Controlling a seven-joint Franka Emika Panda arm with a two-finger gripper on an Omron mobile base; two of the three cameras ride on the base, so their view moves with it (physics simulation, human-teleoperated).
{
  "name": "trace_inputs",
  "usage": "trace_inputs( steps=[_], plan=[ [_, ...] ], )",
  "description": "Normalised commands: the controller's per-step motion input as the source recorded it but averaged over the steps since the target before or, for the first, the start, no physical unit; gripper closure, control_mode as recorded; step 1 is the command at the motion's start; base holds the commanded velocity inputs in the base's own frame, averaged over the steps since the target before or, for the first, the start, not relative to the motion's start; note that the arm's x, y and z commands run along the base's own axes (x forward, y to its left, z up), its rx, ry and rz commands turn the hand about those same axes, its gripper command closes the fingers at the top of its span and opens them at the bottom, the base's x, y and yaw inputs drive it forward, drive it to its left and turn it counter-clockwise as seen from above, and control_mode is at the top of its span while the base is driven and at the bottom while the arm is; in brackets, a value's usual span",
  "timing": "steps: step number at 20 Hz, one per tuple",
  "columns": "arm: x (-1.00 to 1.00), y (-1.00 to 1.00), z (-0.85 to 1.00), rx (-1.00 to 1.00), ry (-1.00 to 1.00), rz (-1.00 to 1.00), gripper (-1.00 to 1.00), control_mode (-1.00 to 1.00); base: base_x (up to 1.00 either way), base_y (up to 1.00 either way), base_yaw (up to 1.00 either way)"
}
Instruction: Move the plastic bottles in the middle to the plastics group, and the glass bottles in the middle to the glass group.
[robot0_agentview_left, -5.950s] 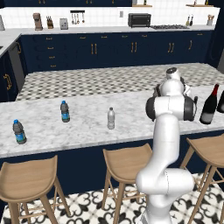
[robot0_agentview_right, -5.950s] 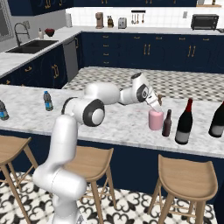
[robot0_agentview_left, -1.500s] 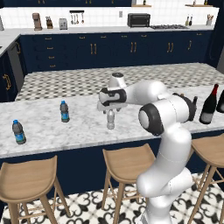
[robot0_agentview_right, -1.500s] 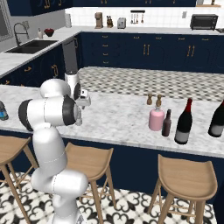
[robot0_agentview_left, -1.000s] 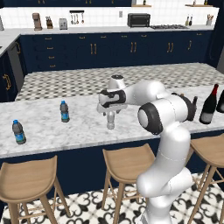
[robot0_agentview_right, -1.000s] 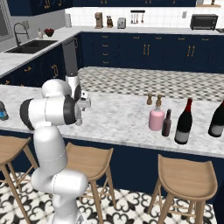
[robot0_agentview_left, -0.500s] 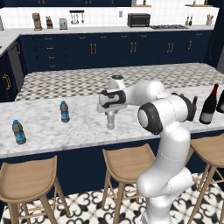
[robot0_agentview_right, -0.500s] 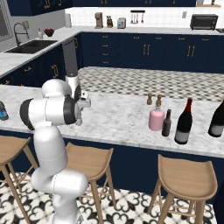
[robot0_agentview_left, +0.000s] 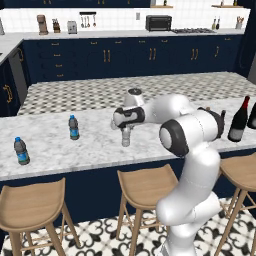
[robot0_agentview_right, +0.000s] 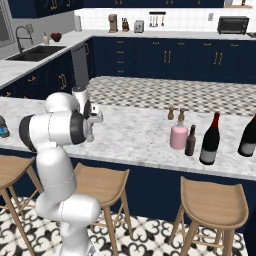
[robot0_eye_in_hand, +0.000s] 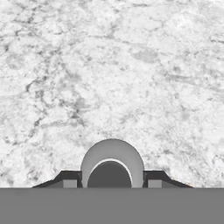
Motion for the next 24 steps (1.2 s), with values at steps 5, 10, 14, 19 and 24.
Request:
trace_inputs(
  steps=[5,10,14,19,24],
  plan=[
    [-0.58,0.22,0.56,0.09,0.10,0.10,1.00,-1.00,0.00,0.00,0.00],
    [-0.49,0.59,0.31,0.15,0.11,0.22,1.00,-1.00,0.00,0.00,0.00],
    [-0.25,0.97,0.10,0.04,0.01,0.08,1.00,-1.00,0.00,0.00,0.00],
    [-0.14,1.00,0.04,0.00,0.00,0.05,1.00,-1.00,0.00,0.00,0.00],
    [0.00,1.00,0.05,0.00,0.00,0.02,1.00,-1.00,0.00,0.00,0.00]
  ],
)
